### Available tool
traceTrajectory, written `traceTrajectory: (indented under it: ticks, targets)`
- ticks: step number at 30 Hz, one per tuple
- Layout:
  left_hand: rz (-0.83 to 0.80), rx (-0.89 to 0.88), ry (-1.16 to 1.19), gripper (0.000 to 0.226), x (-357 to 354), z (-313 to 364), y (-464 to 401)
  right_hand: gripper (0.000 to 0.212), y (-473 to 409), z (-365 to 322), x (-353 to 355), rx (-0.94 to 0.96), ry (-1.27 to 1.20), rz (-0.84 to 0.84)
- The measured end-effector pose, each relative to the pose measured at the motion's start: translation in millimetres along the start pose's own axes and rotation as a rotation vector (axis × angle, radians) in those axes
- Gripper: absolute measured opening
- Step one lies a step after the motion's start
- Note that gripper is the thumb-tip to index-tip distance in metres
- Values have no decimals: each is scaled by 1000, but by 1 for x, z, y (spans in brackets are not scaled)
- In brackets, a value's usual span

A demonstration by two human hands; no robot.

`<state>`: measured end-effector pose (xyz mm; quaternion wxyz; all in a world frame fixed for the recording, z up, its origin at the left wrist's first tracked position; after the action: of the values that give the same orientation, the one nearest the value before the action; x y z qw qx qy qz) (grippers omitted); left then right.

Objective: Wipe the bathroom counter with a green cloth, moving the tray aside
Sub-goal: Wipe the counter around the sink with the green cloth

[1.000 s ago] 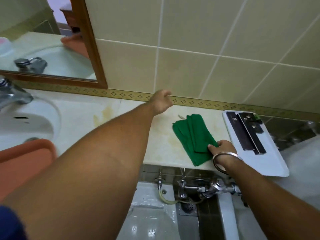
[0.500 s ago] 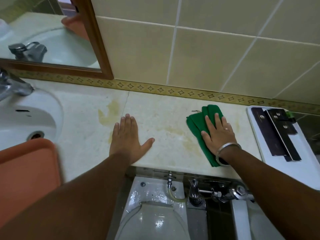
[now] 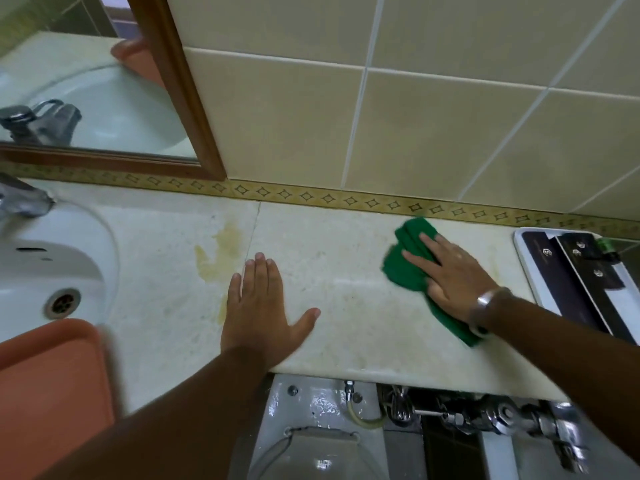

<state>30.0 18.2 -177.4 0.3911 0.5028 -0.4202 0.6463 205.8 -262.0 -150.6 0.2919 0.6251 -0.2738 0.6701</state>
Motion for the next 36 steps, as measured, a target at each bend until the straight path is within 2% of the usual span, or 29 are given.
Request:
traceTrajectory:
  ticks: [2, 3, 6, 8, 10, 13, 15, 16, 19, 21, 23, 24, 26, 28, 30, 33, 35, 36]
  targets:
    - [-17, -15, 5, 108, -2, 1, -9, 65, -42, -38, 0, -112, 6, 45]
    - [-23, -18, 1, 108, -3, 0, -12, 65, -57, -64, -2, -101, 18, 67]
    - [-44, -16, -18, 108, -7, -3, -12, 67, -50, -120, -15, 161, 13, 32]
    - [-45, -10, -25, 110, -7, -7, -6, 65, -17, -108, -16, 343, -75, -24]
    - [-39, 1, -18, 111, -5, -4, 0, 64, 1, -70, -13, 396, -97, -53]
    - [-15, -22, -13, 111, -3, 2, -6, 67, -29, -38, -3, 131, -57, -22]
    - [-21, -29, -18, 112, -3, 2, -12, 70, -61, -66, -2, -64, -48, 31]
    - [-27, -30, -22, 112, -4, 2, -14, 71, -73, -91, -4, -88, -44, 45]
    - [-47, -36, -33, 115, -7, 1, -11, 70, -76, -147, -10, 148, -34, 21]
    - [-44, -42, -24, 117, -6, 1, -7, 67, -55, -128, -10, 348, -63, -11]
    - [-27, -30, -18, 119, -3, 1, -4, 68, -36, -80, -11, 431, -85, 7]
    - [-23, -28, -19, 119, -3, 1, -3, 70, -31, -51, -12, 388, -59, 6]
    - [-17, -27, -32, 120, -2, -3, -2, 70, -35, -11, -12, 150, -26, -8]
    - [-18, -23, -44, 121, -3, -15, -7, 68, -56, -19, -17, -104, -38, 31]
    - [-33, -10, -63, 121, -5, -30, -13, 68, -71, -64, -24, -235, -19, 45]
    - [-90, 24, -112, 119, -10, -46, -14, 66, -34, -115, -41, -91, -34, 7]
    - [-111, 32, -144, 119, -11, -52, -9, 65, 19, -100, -49, -24, -92, -36]
    - [-111, -14, -161, 119, -10, -49, -5, 65, 46, -83, -50, -91, -100, -43]
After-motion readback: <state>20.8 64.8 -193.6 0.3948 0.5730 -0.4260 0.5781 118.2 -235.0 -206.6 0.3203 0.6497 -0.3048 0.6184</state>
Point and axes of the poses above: each hand's wrist, its own y-axis away from the middle knuckle, its own x-axis out of the back of the hand, z = x × y, the point moved 3 cm from there along -y, towards the middle knuckle, and after that the axes turned 12 degrees about z, right-handed, at the moved point
